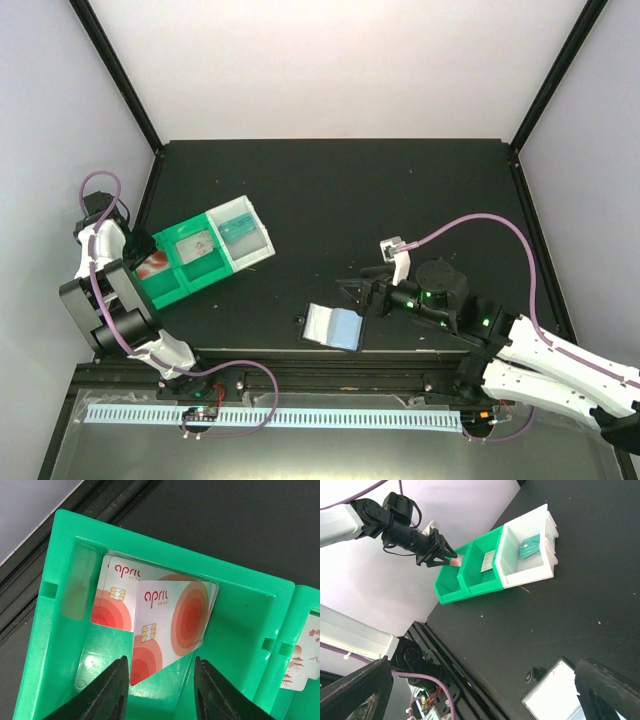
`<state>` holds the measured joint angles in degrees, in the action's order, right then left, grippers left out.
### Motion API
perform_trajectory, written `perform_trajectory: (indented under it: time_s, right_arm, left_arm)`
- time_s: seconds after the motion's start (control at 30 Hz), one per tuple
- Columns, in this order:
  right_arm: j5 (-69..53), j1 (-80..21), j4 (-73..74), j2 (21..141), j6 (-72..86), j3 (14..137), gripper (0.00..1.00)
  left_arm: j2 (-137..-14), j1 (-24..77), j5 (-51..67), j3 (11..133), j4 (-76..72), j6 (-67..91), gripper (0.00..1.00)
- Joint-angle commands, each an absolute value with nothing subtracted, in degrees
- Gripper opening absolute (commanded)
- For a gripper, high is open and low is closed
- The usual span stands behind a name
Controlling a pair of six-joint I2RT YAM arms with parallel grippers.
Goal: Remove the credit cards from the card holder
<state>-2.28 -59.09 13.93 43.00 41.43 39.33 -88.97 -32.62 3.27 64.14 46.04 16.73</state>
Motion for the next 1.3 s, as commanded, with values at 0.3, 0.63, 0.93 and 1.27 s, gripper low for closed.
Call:
perform_trajectory:
  time_s: [0.3,0.63,0.93,1.27]
  right_arm:
    - [-2.56,-58.97,14.20,42.00,40.67,38.94,1.00]
    - [1.52,-58.96,17.14,40.87,44.64,37.00,1.00]
    - [0.91,-58.97,20.03,41.04,46.83,33.58,1.00]
    - [-1.16,-58.97,14.61,45.54,52.58,24.70,0.62]
  left_arm:
    - [-84.41,-32.70,8.80,64.92,45.18,18.47,0.58]
    - [-77.47,-29.67,23.12,61.74,43.82,15.69,0.99]
    - [-70.72,-17.43,28.12,60.07,46.26,15.95,0.98]
    - [-62.32,6.38,27.44,53.08,43.34,23.40,0.81]
